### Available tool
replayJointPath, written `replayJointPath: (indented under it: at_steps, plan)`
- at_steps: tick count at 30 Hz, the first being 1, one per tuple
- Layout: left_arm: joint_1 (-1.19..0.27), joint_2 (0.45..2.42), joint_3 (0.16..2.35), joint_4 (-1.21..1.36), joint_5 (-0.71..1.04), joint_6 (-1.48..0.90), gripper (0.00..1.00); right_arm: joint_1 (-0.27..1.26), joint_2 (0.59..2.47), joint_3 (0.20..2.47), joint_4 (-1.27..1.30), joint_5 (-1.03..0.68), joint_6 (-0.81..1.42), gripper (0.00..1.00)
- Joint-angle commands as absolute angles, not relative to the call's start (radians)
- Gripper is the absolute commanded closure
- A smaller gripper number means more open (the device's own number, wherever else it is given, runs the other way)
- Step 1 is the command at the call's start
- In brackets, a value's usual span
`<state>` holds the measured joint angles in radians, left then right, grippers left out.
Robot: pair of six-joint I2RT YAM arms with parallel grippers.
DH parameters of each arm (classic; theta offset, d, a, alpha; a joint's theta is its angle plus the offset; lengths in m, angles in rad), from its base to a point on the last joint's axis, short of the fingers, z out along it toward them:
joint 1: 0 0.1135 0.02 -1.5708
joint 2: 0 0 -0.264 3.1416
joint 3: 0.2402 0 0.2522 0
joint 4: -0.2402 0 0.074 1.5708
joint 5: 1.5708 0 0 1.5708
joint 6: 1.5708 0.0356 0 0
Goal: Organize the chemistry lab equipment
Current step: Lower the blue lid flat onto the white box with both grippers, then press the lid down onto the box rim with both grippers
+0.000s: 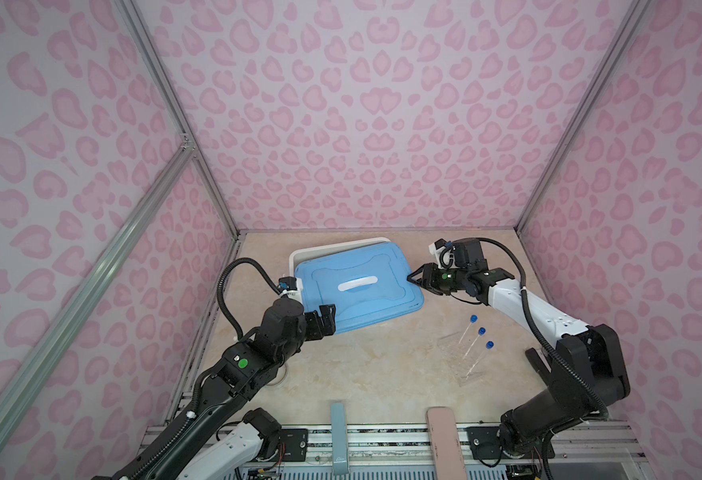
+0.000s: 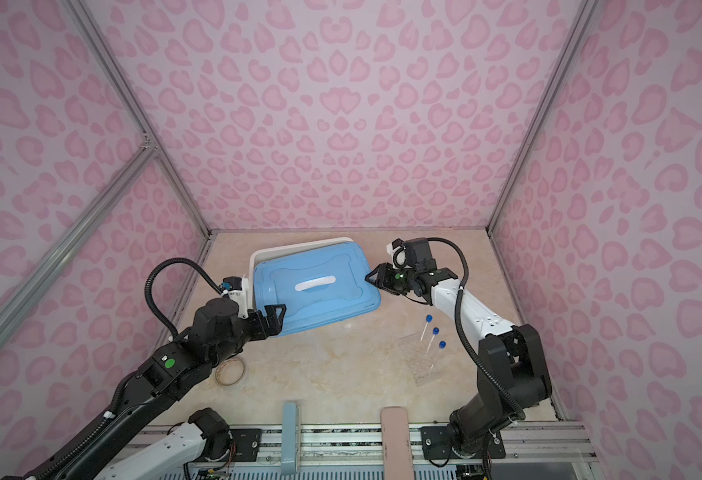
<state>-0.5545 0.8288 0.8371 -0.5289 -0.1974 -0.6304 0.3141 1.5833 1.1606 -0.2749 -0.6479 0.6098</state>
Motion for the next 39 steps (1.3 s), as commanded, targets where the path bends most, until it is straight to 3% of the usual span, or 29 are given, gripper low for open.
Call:
replayJointPath:
  at_steps: [1,6,11,19,32,39]
  plan:
    - [-0.486,0.886,0.872,-0.559,-0.12,-0.645,0.04,0.315,1.609,1.17,-0.257,-0.652,0.61,0.56]
    - [-0.443,0.98,0.934,-0.62,-0.237,-0.568,0.04,0.315,1.612,1.172,-0.257,-0.657,0.615,0.56]
    - [-0.334,1.02,0.908,-0.553,-0.104,-0.552,0.08,0.317,1.586,1.161,-0.241,-0.659,0.624,0.58]
    - [-0.293,1.048,0.884,-0.504,-0.02,-0.547,0.11,0.327,1.573,1.173,-0.245,-0.66,0.631,0.63]
    - [-0.251,1.054,0.871,-0.475,0.01,-0.541,0.22,0.368,1.561,1.216,-0.25,-0.64,0.648,0.64]
    - [-0.243,1.045,0.871,-0.475,-0.002,-0.533,0.21,0.387,1.592,1.243,-0.232,-0.614,0.653,0.64]
